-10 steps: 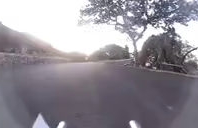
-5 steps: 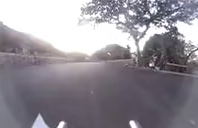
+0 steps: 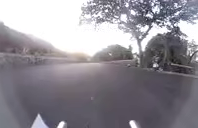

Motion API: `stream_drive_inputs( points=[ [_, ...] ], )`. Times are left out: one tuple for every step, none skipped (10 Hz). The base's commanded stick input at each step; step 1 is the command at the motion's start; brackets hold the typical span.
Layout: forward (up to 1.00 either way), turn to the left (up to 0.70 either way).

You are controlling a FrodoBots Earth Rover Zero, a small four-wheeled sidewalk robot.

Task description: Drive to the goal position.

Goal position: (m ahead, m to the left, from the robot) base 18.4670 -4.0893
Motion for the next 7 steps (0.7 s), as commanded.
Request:
stream_drive_inputs(
  points=[
    [0.7,0.0],
    [0.7,0.0],
    [0.7,0.0],
    [0.7,0.0],
    [0.7,0.0],
    [0.7,0.0],
    [0.7,0.0]
  ],
)
